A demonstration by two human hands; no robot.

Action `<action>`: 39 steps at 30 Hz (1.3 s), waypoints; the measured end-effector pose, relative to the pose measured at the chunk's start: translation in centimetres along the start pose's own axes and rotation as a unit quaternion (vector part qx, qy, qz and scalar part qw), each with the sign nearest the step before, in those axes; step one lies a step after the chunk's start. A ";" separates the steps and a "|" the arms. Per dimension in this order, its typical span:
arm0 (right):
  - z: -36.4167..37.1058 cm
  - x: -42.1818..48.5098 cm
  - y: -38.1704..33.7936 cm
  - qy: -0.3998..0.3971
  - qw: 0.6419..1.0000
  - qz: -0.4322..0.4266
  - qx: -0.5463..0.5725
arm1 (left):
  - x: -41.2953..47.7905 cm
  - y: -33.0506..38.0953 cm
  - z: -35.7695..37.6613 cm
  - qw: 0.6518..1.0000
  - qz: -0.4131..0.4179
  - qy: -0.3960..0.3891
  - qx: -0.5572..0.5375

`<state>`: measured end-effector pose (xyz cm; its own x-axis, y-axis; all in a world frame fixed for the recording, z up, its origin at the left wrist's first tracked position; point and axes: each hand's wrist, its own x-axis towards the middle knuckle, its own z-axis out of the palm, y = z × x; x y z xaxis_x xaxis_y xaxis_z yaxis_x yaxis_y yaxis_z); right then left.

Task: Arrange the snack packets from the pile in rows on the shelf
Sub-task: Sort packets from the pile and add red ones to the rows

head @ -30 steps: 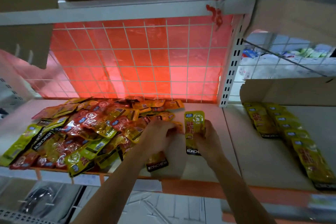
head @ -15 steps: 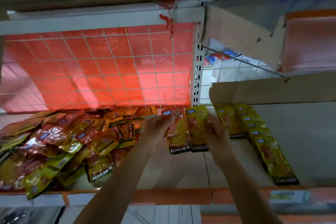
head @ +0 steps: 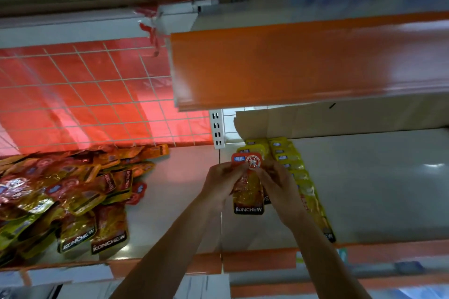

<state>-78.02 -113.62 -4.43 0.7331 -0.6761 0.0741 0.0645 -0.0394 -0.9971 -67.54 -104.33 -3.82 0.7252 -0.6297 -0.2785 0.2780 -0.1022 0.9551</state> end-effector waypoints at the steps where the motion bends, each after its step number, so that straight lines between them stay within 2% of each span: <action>1: -0.7 0.1 0.1 0.000 1.000 -0.005 -0.029 | 0.0 -0.1 0.6 1.000 0.007 0.005 0.000; 6: -4.6 1.0 0.8 0.099 0.993 0.010 -0.061 | 0.8 -0.6 2.5 0.997 0.041 0.062 0.021; 9: -7.4 1.7 1.2 0.151 0.986 0.034 -0.066 | 1.6 -1.9 2.8 0.986 0.081 0.097 0.104; 12: -9.7 2.2 1.4 0.171 0.982 0.066 -0.036 | 2.4 -2.6 3.4 0.976 0.090 0.121 0.155; 19: -12.7 2.0 1.1 0.166 0.981 0.100 0.008 | 2.8 -2.7 5.4 0.961 0.095 0.123 0.228; 25: -13.7 1.6 1.8 0.161 0.979 0.118 0.024 | 2.6 -2.9 5.6 0.904 0.126 0.127 0.389; 35: -14.5 0.8 2.0 0.152 0.979 0.135 0.029 | 3.1 -3.8 6.0 0.837 0.149 0.151 0.504; 39: -14.5 0.7 1.8 0.161 0.978 0.128 0.029 | 2.7 -3.5 7.1 0.812 0.230 0.183 0.504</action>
<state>-87.23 -124.79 -6.36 0.4791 -0.8556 -0.1960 -0.0483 0.1973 -0.9792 -71.03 -111.11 -7.15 0.7961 -0.5283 0.2952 -0.5987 -0.6160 0.5119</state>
